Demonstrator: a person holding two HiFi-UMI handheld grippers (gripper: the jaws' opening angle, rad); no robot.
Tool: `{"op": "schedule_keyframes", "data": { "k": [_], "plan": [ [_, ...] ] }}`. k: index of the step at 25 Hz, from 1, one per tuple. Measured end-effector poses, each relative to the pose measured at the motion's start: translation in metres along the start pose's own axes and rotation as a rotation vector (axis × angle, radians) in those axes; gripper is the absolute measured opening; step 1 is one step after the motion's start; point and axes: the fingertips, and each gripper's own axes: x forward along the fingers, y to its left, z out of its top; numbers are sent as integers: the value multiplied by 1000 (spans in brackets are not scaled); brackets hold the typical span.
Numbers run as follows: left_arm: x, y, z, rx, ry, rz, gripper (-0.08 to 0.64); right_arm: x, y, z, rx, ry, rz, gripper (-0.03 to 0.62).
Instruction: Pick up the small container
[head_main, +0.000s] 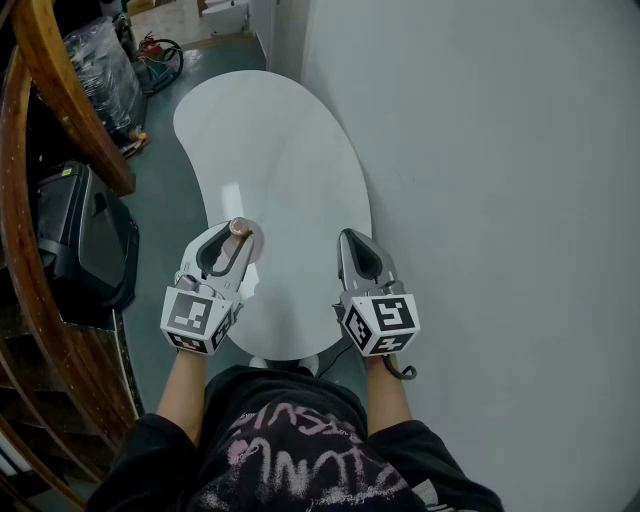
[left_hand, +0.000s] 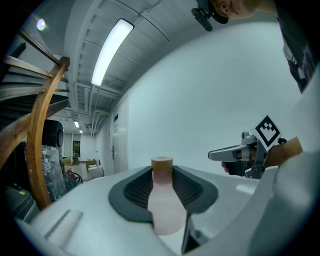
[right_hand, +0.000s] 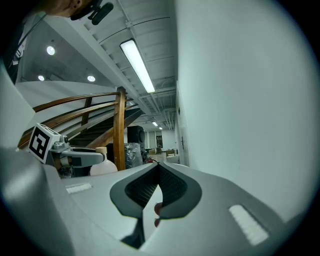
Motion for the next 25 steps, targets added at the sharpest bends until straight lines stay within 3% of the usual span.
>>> {"op": "schedule_keyframes", "data": {
  "k": [25],
  "plan": [
    [0, -2, -3, -2, 10, 0, 123, -6, -6, -1, -2, 5, -16, 9]
  ]
}}
